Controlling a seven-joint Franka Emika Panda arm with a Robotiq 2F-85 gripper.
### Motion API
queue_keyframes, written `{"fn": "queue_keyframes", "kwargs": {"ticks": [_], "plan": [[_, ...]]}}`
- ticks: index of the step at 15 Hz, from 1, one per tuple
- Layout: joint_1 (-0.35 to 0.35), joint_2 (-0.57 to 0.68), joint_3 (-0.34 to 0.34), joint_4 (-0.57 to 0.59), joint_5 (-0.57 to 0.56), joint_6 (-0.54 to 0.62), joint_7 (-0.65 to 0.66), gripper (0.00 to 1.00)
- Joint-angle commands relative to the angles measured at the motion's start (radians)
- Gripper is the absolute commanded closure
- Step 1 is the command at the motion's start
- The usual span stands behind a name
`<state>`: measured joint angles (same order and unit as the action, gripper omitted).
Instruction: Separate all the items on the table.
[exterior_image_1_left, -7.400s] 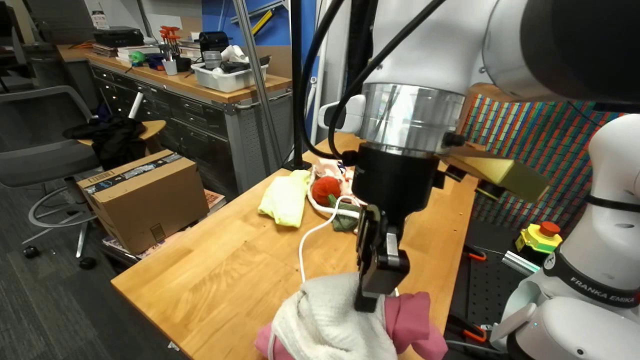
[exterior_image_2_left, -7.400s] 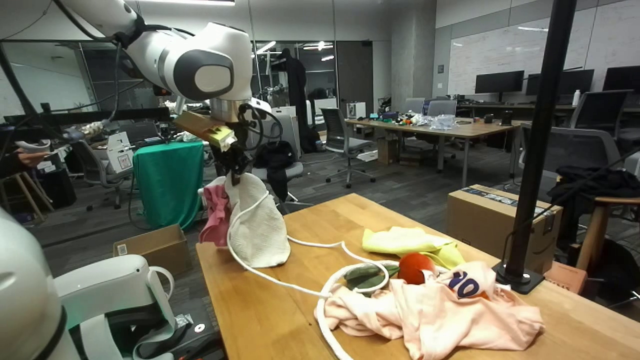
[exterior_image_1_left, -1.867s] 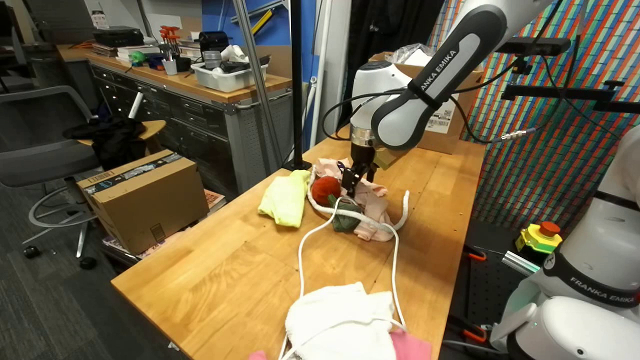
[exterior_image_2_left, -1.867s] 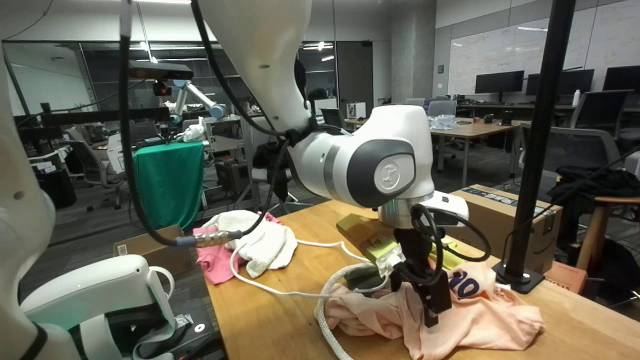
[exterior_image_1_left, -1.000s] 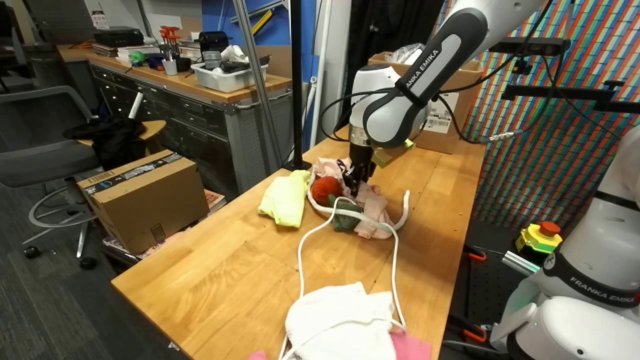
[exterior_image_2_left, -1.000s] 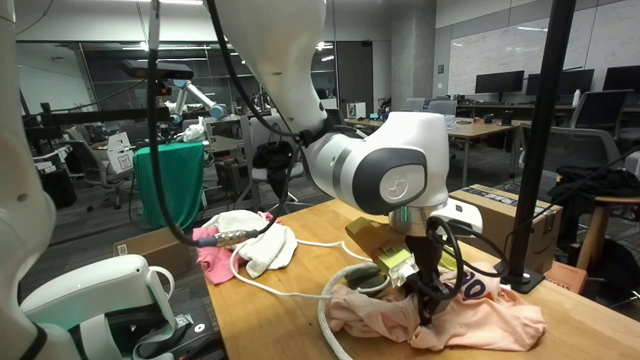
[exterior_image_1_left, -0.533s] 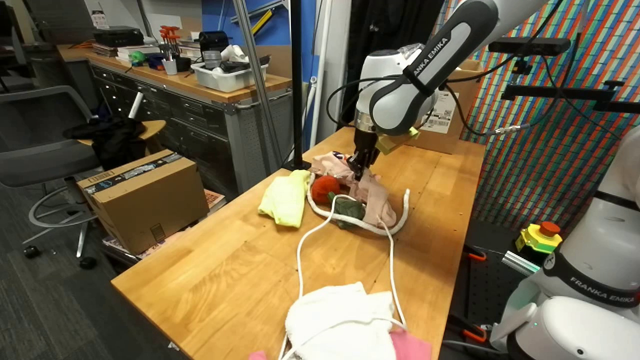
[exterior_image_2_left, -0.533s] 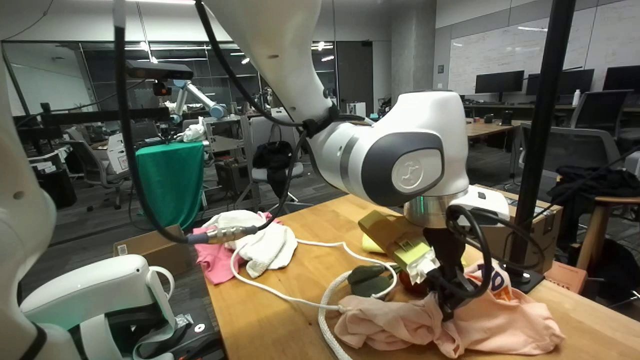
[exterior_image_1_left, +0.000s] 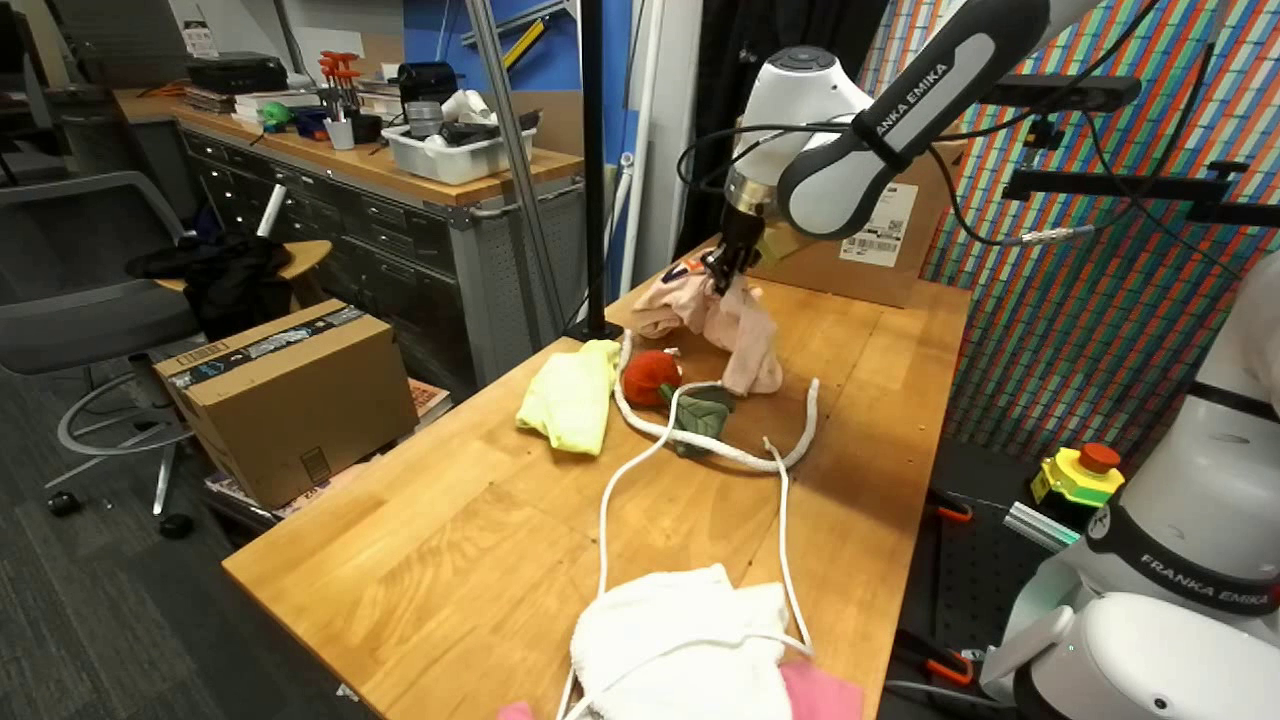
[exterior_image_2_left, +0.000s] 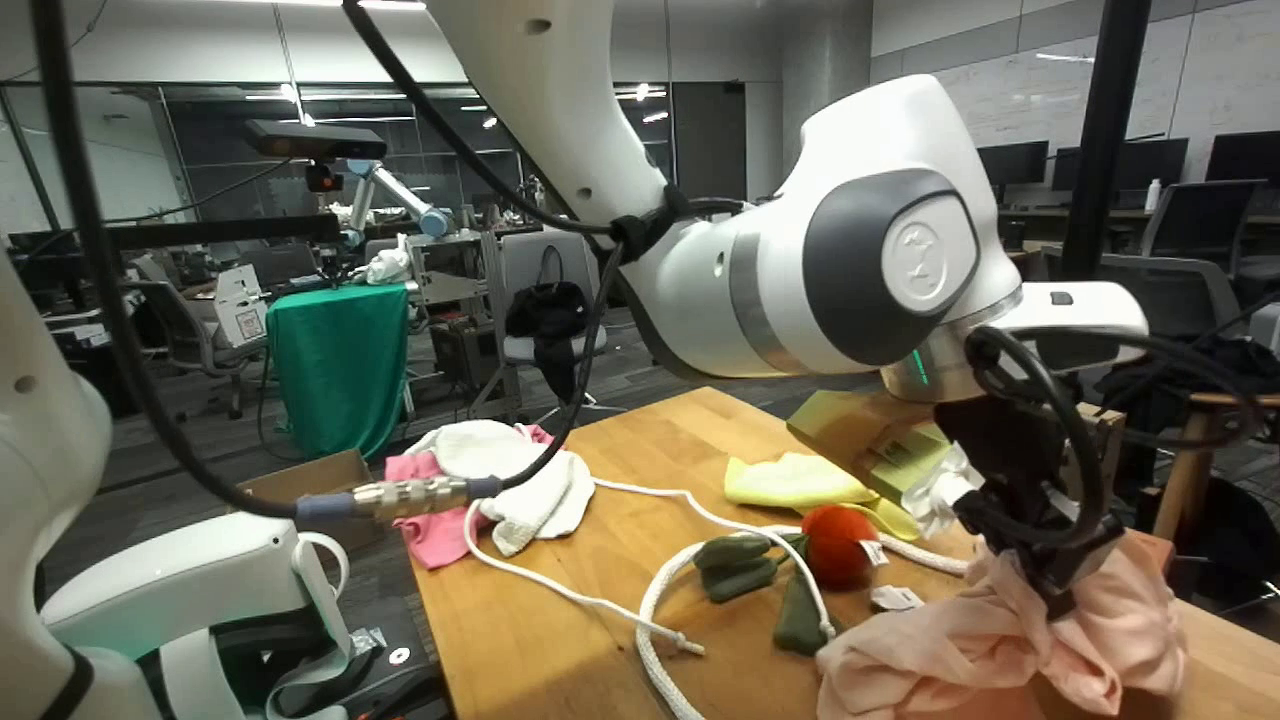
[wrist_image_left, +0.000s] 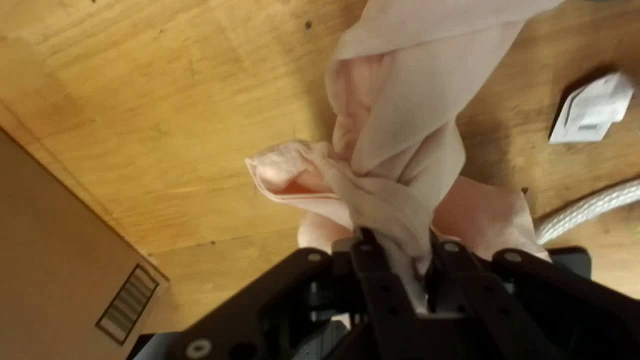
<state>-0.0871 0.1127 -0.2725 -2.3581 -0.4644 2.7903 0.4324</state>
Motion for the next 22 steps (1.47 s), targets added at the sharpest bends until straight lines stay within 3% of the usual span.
{"fn": "queue_keyframes", "kwargs": {"ticks": [1, 10, 18, 20, 21, 22], "plan": [[0.010, -0.028, -0.037, 0.060, -0.156, 0.003, 0.179, 0.91], [0.013, -0.031, -0.068, 0.165, -0.512, -0.066, 0.582, 0.91], [0.009, -0.030, -0.092, 0.193, -0.711, -0.165, 0.820, 0.91], [-0.037, -0.031, -0.044, 0.209, -0.775, -0.199, 0.902, 0.89], [-0.043, -0.030, -0.037, 0.215, -0.805, -0.215, 0.942, 0.67], [-0.048, -0.030, -0.029, 0.219, -0.823, -0.227, 0.967, 0.54]]}}
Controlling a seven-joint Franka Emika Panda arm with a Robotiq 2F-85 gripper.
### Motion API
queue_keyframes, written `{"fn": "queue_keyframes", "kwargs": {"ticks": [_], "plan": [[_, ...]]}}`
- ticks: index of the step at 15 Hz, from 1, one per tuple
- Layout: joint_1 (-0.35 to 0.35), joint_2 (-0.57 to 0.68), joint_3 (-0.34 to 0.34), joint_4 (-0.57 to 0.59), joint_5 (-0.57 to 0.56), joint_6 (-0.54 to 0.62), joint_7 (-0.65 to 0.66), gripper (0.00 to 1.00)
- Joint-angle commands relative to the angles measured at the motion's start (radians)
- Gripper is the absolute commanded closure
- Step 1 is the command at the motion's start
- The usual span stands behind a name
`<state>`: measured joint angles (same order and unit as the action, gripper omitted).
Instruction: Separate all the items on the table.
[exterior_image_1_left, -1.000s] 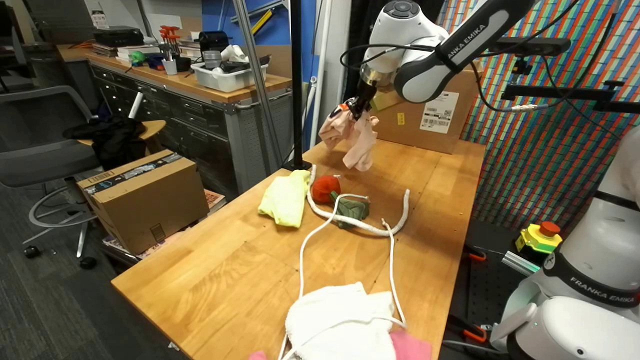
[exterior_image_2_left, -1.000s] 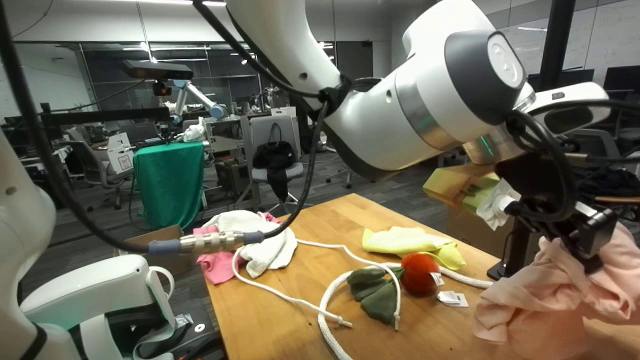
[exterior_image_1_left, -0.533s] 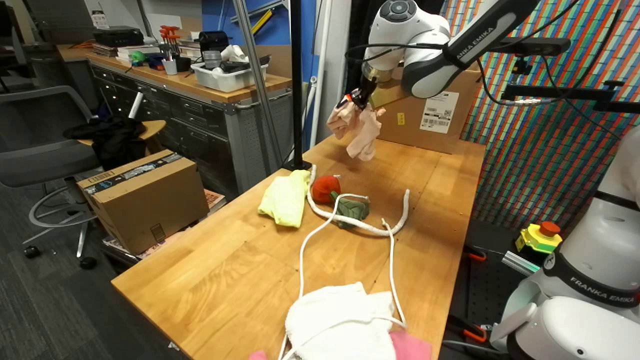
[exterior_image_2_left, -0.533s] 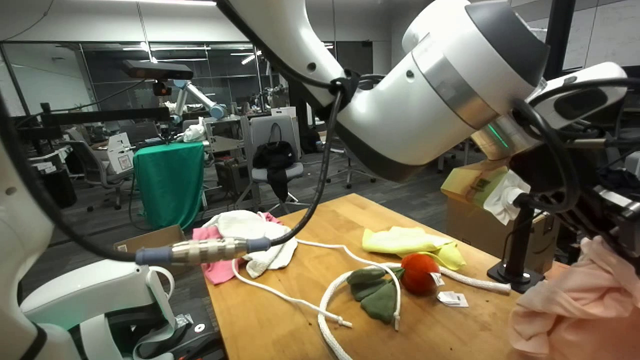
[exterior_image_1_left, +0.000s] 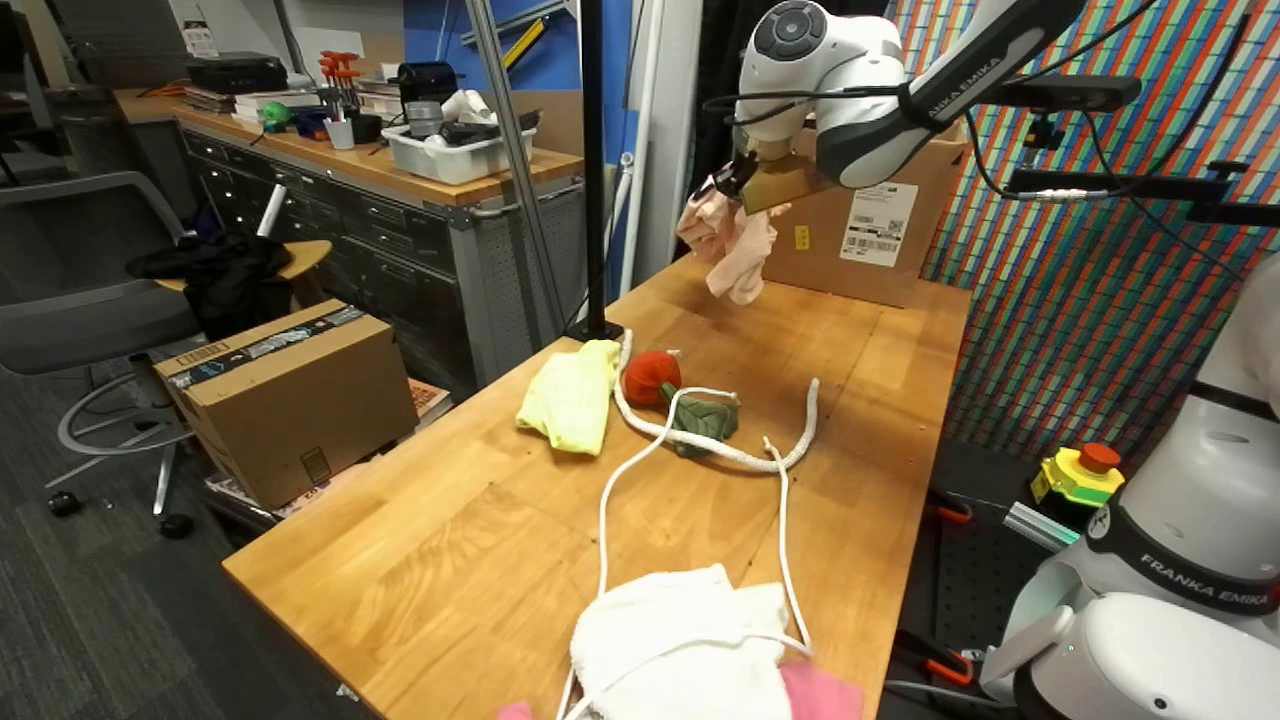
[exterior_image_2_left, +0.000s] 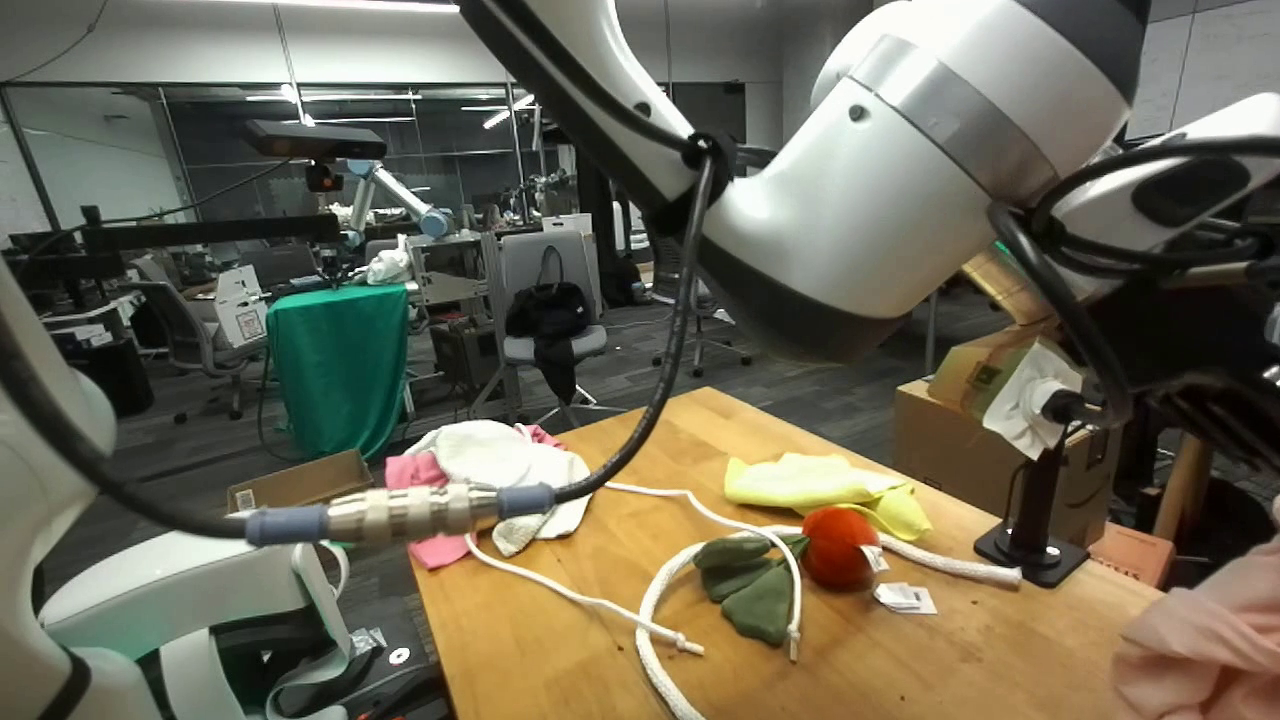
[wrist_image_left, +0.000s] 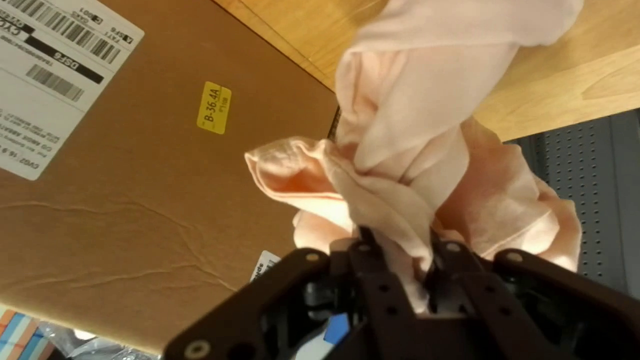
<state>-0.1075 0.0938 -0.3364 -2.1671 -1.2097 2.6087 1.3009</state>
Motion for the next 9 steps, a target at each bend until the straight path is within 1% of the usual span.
{"fn": "queue_keyframes", "kwargs": {"ticks": [1, 5, 7, 8, 9], "plan": [[-0.033, -0.012, 0.042, 0.028, -0.094, -0.057, 0.115, 0.49], [-0.042, -0.016, 0.069, 0.021, -0.128, -0.101, 0.138, 0.18], [-0.046, -0.023, 0.082, 0.003, -0.103, -0.096, 0.099, 0.04], [-0.047, -0.035, 0.092, -0.019, -0.077, -0.076, 0.060, 0.00], [-0.049, -0.047, 0.102, -0.043, -0.044, -0.047, 0.011, 0.00]]}}
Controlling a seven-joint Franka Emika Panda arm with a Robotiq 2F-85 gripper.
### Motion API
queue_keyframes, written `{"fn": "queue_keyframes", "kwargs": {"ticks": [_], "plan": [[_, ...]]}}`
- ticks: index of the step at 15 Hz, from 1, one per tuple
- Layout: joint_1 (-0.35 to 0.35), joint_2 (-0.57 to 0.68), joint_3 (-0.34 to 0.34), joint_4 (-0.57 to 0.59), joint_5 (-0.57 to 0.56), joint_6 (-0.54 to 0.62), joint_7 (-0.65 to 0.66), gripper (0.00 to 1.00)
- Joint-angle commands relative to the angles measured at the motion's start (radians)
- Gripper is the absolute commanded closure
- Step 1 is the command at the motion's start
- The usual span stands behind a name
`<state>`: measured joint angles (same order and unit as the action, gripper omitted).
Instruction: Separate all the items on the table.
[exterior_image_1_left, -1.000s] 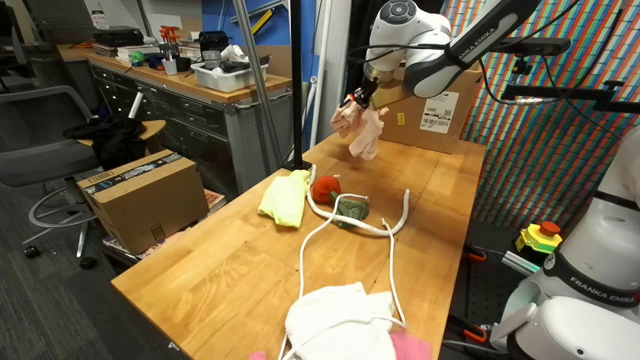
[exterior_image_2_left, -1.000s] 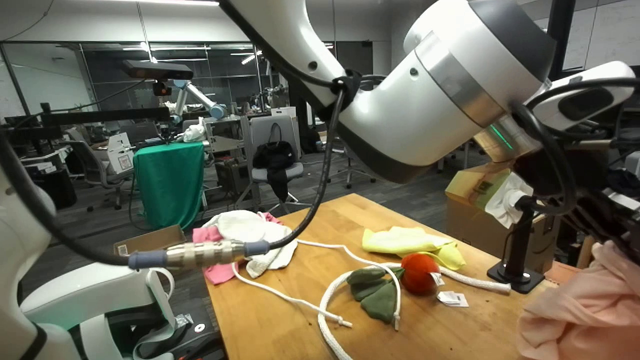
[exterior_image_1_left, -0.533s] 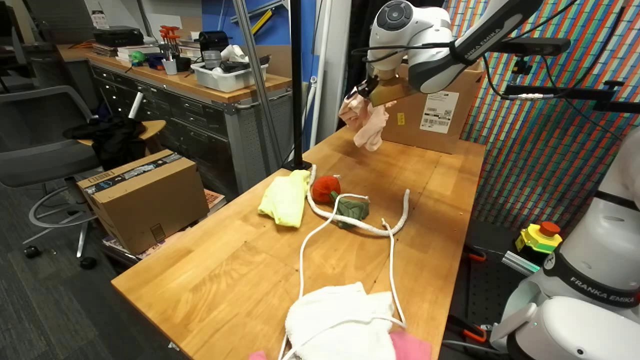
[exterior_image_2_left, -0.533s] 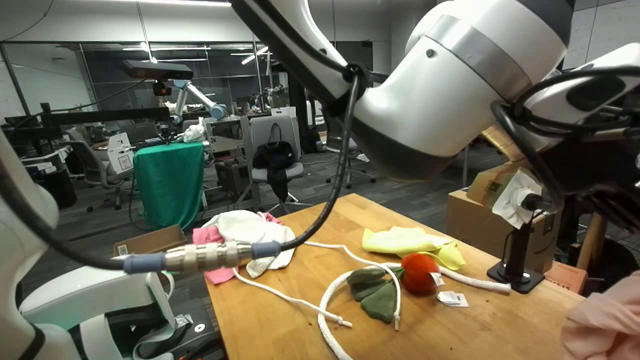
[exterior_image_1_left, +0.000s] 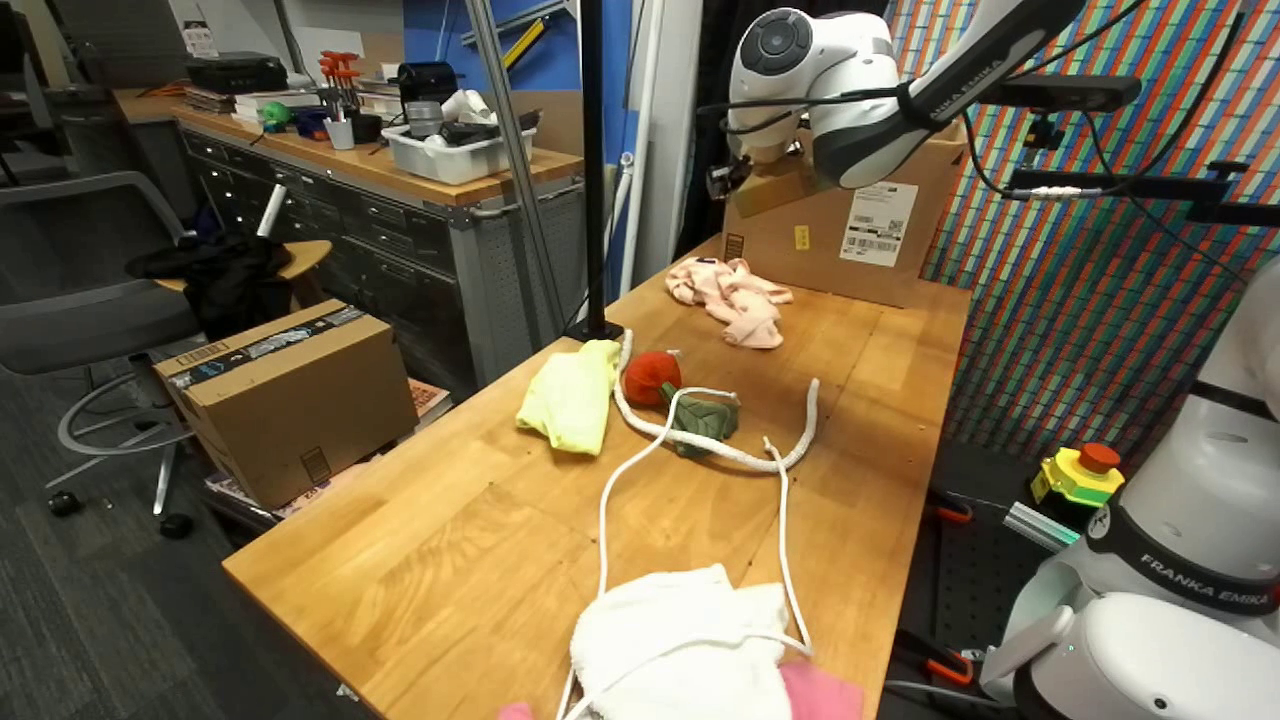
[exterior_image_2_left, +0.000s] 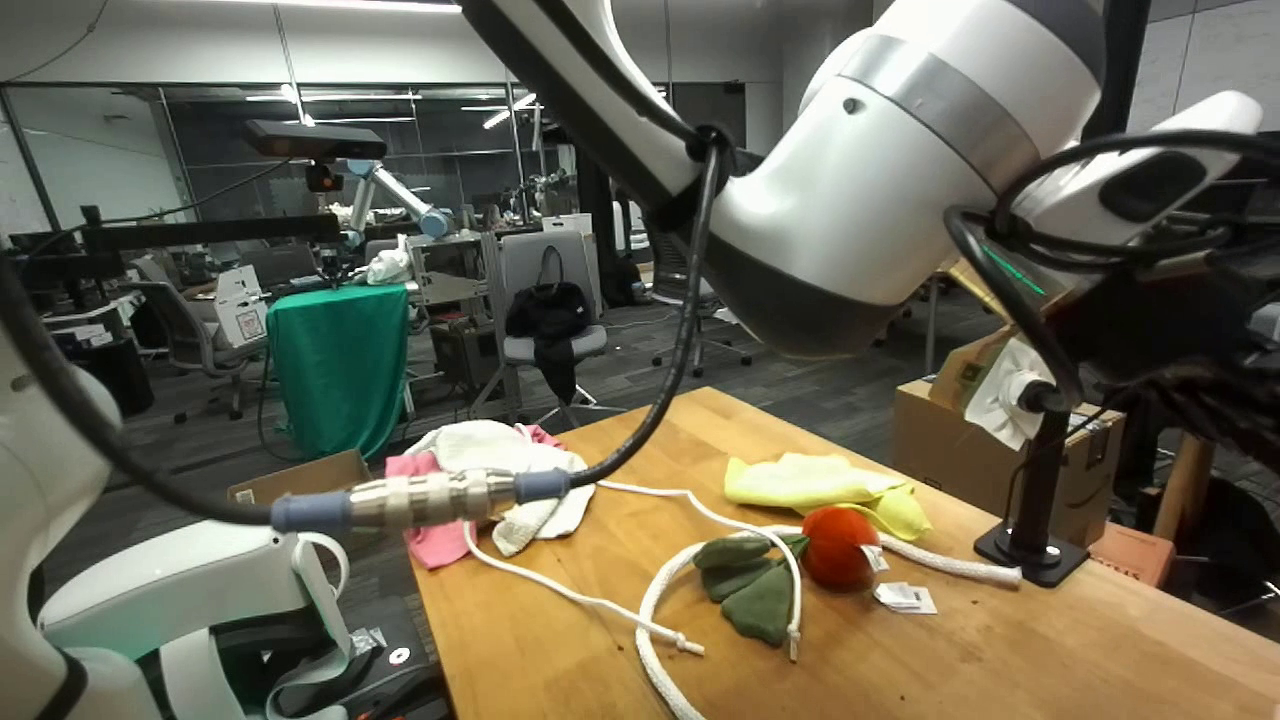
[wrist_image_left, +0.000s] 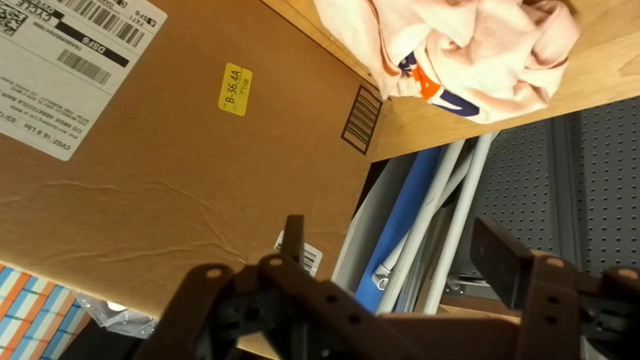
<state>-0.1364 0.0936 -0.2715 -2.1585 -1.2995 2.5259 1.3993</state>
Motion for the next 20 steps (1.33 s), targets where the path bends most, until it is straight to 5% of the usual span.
{"fn": "queue_keyframes", "kwargs": {"ticks": [1, 6, 13, 17, 20], "plan": [[-0.017, -0.061, 0.049, -0.078, 0.070, 0.056, -0.122, 0.00], [0.017, -0.157, 0.123, -0.232, 0.285, 0.141, -0.404, 0.00], [0.139, -0.349, 0.252, -0.425, 0.696, 0.108, -0.865, 0.00], [0.218, -0.424, 0.351, -0.441, 0.925, 0.027, -1.077, 0.00], [0.254, -0.425, 0.419, -0.411, 0.990, -0.018, -1.130, 0.00]]}}
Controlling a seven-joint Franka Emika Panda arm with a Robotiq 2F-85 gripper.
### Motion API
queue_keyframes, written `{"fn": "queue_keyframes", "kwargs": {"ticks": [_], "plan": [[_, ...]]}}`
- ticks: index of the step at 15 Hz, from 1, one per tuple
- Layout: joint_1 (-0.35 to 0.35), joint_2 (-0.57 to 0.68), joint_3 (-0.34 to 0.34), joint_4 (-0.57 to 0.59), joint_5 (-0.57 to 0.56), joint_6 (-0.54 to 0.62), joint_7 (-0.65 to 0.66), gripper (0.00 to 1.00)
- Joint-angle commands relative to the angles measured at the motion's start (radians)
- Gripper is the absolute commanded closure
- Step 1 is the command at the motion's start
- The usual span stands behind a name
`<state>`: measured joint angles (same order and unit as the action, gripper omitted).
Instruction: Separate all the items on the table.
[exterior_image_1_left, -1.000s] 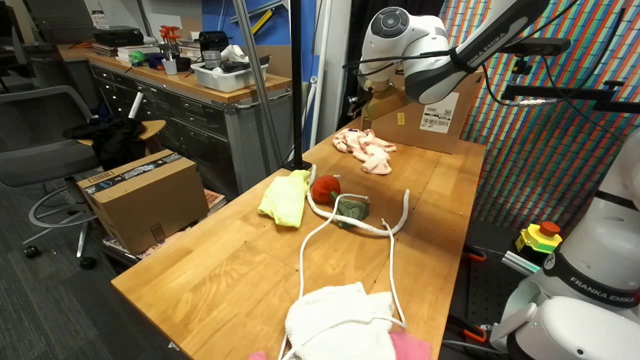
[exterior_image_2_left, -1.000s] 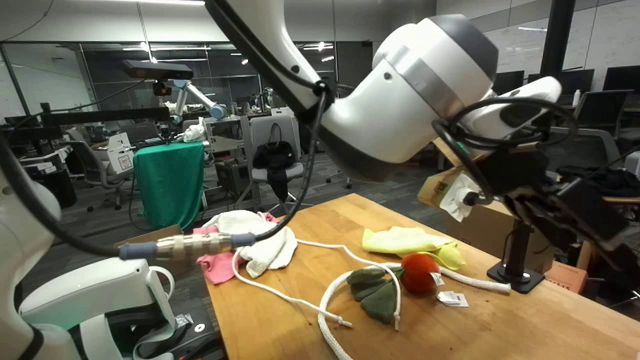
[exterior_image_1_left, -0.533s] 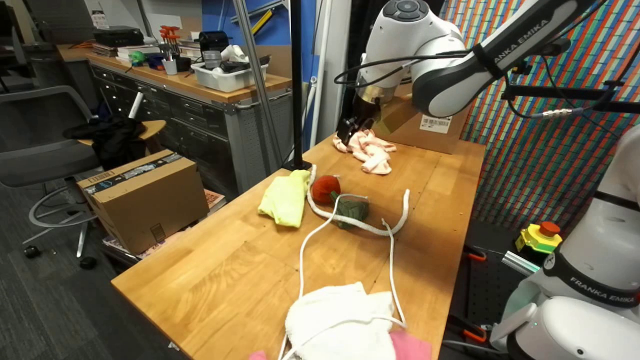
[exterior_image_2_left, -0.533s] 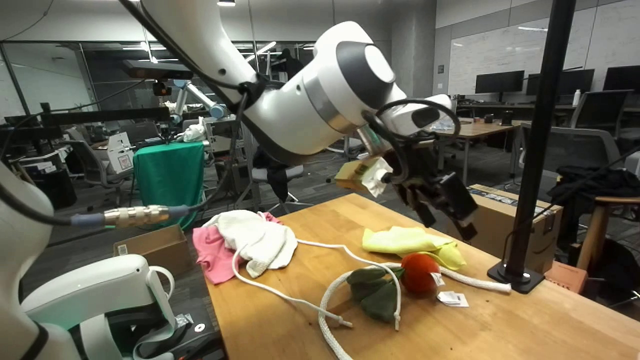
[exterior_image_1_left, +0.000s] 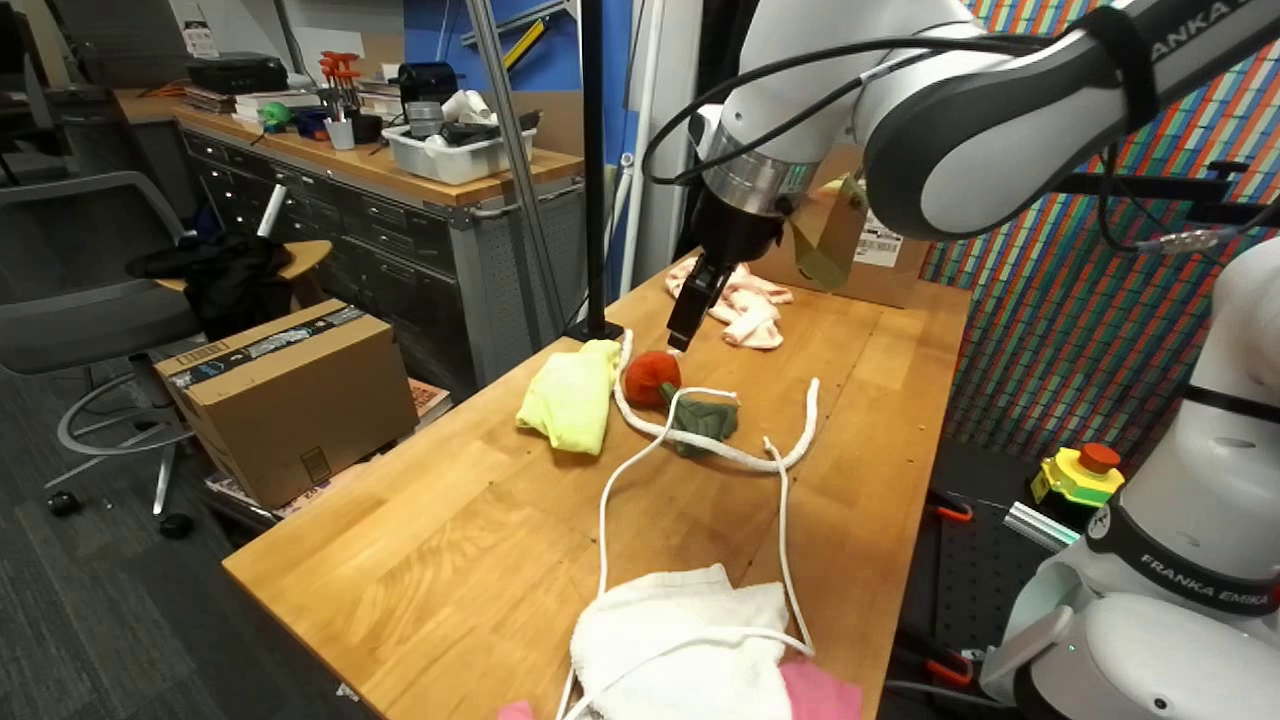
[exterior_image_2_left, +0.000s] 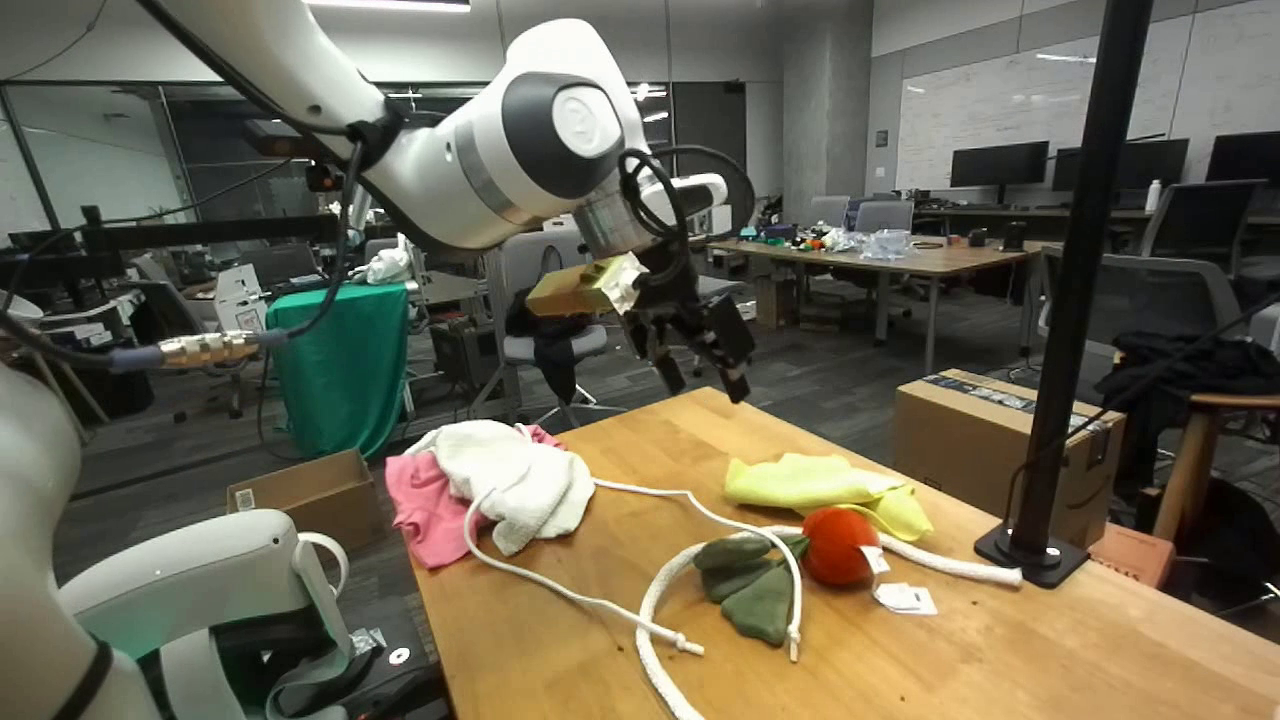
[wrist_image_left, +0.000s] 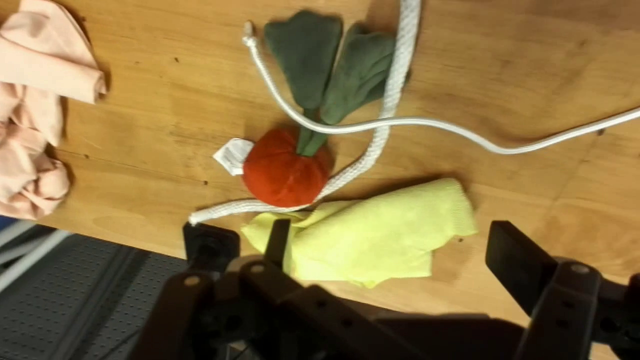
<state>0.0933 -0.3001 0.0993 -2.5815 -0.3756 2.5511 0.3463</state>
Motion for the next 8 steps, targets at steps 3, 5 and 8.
{"fn": "queue_keyframes", "kwargs": {"ticks": [3, 5, 8], "plan": [[0.041, -0.007, 0.094, 0.036, 0.084, -0.044, -0.098, 0.00], [0.044, 0.013, 0.112, 0.050, 0.083, -0.043, -0.107, 0.00], [0.037, 0.057, 0.128, 0.080, 0.070, -0.039, -0.110, 0.00]]}}
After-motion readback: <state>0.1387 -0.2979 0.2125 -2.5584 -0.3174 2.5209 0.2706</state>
